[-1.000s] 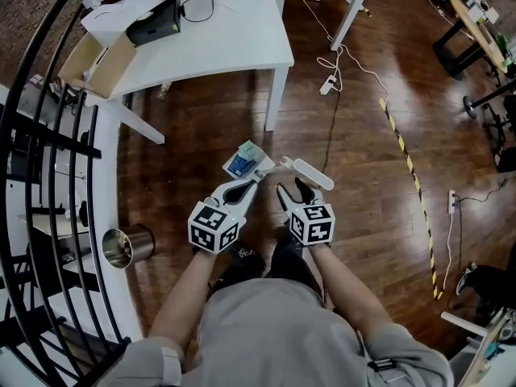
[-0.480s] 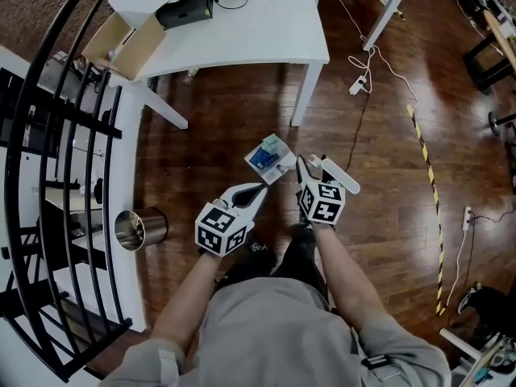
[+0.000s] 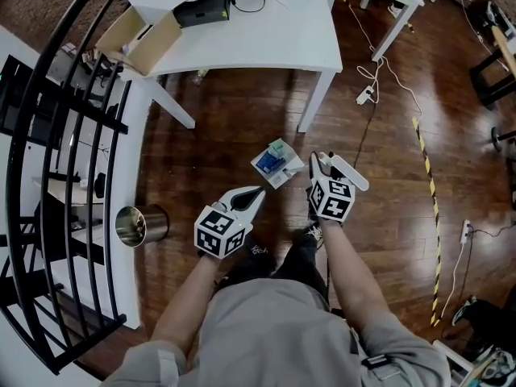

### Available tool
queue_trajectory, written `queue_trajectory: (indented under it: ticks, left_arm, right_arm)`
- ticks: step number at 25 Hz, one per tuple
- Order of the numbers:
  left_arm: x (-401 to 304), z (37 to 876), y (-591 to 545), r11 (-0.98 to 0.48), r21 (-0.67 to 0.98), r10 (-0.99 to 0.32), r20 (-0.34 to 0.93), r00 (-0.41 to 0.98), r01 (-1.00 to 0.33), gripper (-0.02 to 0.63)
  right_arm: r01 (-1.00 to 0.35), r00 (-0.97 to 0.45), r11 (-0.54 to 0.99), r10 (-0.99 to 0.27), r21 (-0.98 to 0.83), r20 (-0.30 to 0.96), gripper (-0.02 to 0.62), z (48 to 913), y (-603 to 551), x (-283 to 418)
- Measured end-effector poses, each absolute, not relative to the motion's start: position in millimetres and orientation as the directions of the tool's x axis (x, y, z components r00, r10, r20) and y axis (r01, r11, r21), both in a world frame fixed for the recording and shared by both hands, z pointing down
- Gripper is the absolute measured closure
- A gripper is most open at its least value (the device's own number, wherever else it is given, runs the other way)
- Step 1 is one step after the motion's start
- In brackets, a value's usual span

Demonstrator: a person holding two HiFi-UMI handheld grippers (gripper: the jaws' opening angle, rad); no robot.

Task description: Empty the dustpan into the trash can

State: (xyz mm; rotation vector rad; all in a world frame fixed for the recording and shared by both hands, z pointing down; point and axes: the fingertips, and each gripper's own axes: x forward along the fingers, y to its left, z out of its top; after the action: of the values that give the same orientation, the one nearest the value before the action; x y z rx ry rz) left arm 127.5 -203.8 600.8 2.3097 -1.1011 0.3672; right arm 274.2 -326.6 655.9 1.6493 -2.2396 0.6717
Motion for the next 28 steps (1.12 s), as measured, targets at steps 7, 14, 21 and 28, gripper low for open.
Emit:
queue_trajectory:
  ticks: [7,14,21,28]
  left_arm:
    - [100,590,-196,-0.473,0.348,-0.679,0.441,0.587,-0.809,0.600]
    - [31,589,-156,-0.361,0.324,-0.757,0.445,0.478,-0.874,0.600]
    - [-84,578,-96,-0.128,0.320,-0.863,0.431,0.264,-0.939,0.600]
    - [-181,556,-26,0.175,0.298,-0.918,0.395,-0.046,-0.938,0.600]
  right_arm:
    - [-0.905,-0.421,0.399,-0.800,-0.146,0.428,0.394,613,-325,243]
    - [-0.792,-0.600,0.592,-0.713,-0.147,0.361,0.394,562,-304,178]
    - [-0.612,-0.783,0.776,-0.567,-0.153,0.256,0.396,498,-278,54]
    - [-0.299,-0.951,0.946,-0.285,-0.124,0.118,0.396,417,-236,-110]
